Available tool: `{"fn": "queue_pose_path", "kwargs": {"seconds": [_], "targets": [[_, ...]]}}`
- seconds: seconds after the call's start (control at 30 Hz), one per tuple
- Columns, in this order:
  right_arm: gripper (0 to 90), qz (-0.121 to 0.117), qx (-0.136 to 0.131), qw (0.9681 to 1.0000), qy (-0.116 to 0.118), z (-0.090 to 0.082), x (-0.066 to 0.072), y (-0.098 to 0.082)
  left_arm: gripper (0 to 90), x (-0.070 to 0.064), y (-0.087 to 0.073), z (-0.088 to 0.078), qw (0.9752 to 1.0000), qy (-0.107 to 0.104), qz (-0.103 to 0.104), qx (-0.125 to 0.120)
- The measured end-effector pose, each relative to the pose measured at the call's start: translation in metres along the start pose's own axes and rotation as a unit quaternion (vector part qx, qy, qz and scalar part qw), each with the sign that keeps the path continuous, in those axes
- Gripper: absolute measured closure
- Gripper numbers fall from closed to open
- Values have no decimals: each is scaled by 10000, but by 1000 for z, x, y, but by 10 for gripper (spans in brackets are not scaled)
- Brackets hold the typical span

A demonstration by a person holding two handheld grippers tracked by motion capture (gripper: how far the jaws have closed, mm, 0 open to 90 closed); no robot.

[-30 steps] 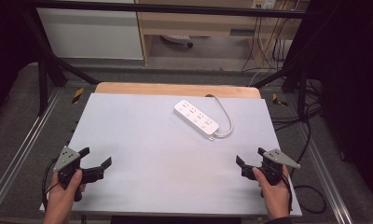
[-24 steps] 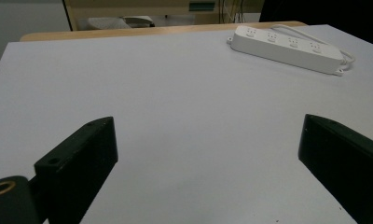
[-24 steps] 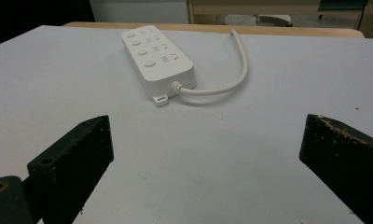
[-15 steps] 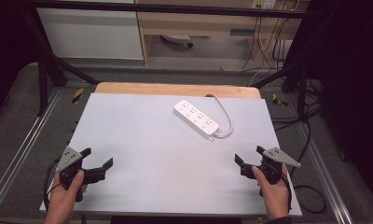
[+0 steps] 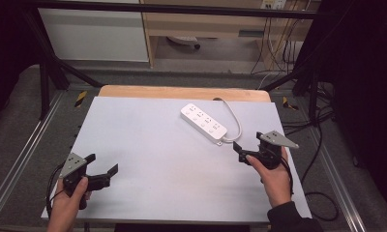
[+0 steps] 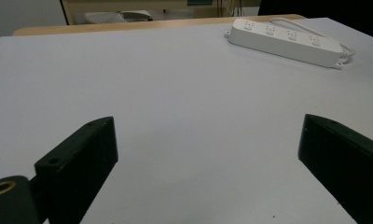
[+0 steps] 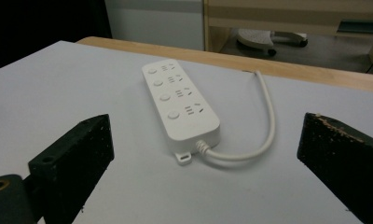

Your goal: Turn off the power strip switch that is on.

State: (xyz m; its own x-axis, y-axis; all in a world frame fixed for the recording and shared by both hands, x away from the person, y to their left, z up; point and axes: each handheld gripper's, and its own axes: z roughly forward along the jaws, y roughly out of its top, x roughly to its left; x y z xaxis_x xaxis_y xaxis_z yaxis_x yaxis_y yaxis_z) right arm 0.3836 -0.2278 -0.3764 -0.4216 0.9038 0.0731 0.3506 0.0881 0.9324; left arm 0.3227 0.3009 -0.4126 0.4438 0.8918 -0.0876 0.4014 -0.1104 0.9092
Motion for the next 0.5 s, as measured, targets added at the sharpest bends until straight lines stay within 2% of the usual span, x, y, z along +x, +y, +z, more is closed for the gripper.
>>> {"fn": "queue_pose_path", "kwargs": {"seconds": [0.07,0.2,0.3,0.43,0.5], "targets": [[57,53,-50,10000,10,7,1,6,44,2,-1,1,10000,-17,-19,44],[66,7,-88,10000,-43,17,4,16,45,3,-1,1,10000,-27,-4,40],[76,-134,-69,9998,-94,22,6,23,44,2,-1,1,10000,-46,-5,60],[76,-212,373,9989,-207,31,7,32,45,1,-1,2,9999,-107,53,88],[75,-201,418,9987,-203,33,7,33,44,0,-1,2,9999,-100,57,113]]}}
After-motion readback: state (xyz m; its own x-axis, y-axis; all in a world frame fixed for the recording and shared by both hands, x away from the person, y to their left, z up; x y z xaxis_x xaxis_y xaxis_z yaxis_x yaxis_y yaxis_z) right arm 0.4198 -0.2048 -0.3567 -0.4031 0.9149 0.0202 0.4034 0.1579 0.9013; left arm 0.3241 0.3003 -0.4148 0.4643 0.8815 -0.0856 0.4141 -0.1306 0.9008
